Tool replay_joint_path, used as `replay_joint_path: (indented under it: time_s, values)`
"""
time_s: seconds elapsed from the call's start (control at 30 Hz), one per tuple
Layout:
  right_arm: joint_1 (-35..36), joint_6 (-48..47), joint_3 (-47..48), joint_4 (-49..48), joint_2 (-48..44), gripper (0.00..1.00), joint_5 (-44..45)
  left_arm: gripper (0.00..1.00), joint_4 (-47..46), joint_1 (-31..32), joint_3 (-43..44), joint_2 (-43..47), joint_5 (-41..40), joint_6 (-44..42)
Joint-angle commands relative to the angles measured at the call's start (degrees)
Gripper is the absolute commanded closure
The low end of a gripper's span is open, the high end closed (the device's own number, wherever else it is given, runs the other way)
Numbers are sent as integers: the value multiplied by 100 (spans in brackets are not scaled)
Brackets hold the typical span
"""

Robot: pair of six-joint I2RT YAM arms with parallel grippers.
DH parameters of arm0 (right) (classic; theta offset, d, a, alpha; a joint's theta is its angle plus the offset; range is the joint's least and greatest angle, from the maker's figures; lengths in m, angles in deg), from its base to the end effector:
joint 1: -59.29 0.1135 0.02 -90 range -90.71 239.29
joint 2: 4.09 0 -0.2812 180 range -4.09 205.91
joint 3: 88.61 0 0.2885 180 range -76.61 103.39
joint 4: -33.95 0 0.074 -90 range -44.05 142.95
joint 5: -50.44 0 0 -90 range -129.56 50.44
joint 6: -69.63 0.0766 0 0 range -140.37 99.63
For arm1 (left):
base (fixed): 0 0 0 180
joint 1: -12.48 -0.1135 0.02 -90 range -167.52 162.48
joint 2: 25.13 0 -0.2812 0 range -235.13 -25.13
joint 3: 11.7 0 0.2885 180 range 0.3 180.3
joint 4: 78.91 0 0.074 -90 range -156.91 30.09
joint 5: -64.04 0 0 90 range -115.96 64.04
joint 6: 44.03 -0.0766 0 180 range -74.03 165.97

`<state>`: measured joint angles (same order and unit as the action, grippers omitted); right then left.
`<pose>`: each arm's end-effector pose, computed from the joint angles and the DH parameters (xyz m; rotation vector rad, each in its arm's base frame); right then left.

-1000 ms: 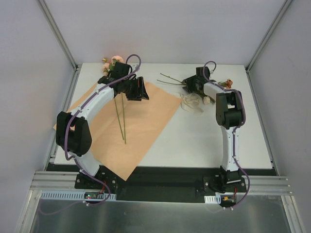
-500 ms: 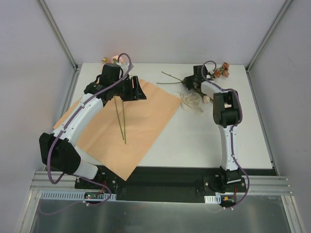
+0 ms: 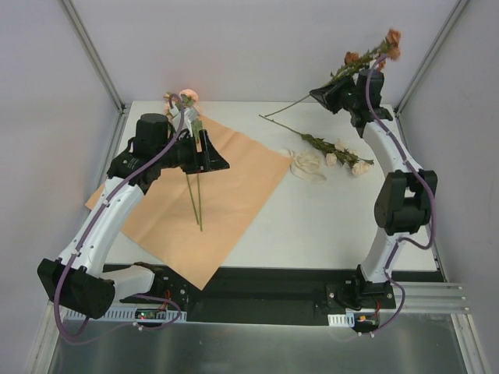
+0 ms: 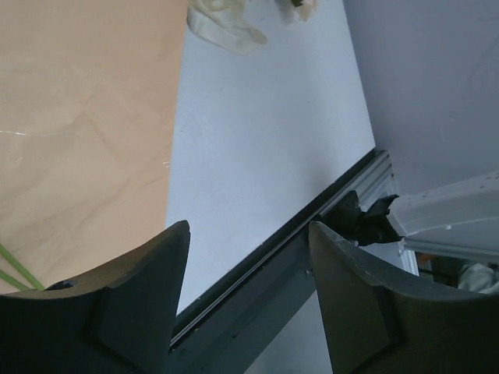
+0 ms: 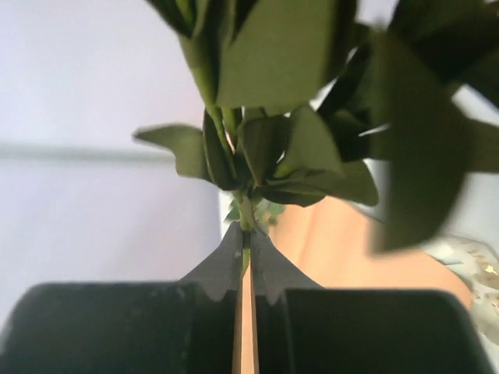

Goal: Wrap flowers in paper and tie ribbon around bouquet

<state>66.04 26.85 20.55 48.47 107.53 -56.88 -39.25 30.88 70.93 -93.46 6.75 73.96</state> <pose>0.5460 0.0876 0.3196 0.4677 1.9036 0.9186 0.2914 -0.1405 0.3868 0.2102 2.0977 -1.0756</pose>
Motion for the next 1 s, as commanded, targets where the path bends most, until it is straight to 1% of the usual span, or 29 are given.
replay_joint_path:
  time_s: [0.0,0.03,0.07,0.1,0.13,0.17,0.23,0.27,0.4,0.47,0.6,0.67,0.7,0.73,0.8,0.83,0.87,0.9,0.93,0.97]
  values:
    - [151,-1574,-477,-647,-1007,100,-2571,37,-409,-345,30,267,1263,269]
    - [221,-1785,-897,-718,-1175,100,-3105,34,-471,-371,21,277,1386,216]
    - [448,-1848,-1171,-814,-1342,100,-3258,29,-489,-371,21,260,1631,85]
    - [581,-1883,-1391,-919,-1674,100,-3364,29,-498,-371,4,216,1746,67]
    - [730,-1918,-1593,-1016,-1808,100,-3548,29,-481,-363,-14,181,1878,32]
    - [1080,-2058,-1926,-1034,-1940,100,-3585,29,-490,-354,-40,172,1940,31]
    - [1425,-2121,-2183,-991,-2169,100,-3603,30,-516,-310,-242,189,1766,110]
    - [1731,-2086,-2280,-999,-2187,100,-3629,30,-559,-232,-347,189,1687,258]
    - [2374,-1885,-2273,-1209,-2205,100,-3515,31,-1095,50,-1163,189,1537,760]
    - [2672,-1796,-2167,-1280,-2109,100,-3497,33,-1324,68,-1358,207,1475,909]
    - [2938,-1418,-1992,-1737,-1924,100,-3506,39,-1377,68,-1543,399,1423,936]
    - [3060,-1269,-1921,-1895,-1836,100,-3497,46,-1377,68,-1552,409,1449,945]
    - [3087,-1233,-1886,-1922,-1740,100,-3489,60,-1377,68,-1570,444,1405,945]
    - [3105,-1146,-1825,-1957,-1696,100,-3480,71,-1377,51,-1596,470,1318,937]
    - [3070,-1066,-1771,-1940,-1591,99,-3349,100,-1194,-37,-1657,549,941,937]
    - [3026,-988,-1789,-1879,-1581,90,-3156,100,-1097,-203,-1684,575,774,910]
    - [2861,-978,-1824,-1678,-1581,64,-3033,100,-1000,-335,-1719,611,633,875]
    - [2763,-995,-1876,-1467,-1651,54,-2675,100,-721,-458,-1780,637,266,858]
    - [2553,-1083,-1938,-1222,-1704,39,-2506,100,-588,-807,-1842,681,54,849]
    - [2447,-1388,-1990,-662,-1756,28,-2356,100,-499,-968,-1912,812,-97,831]
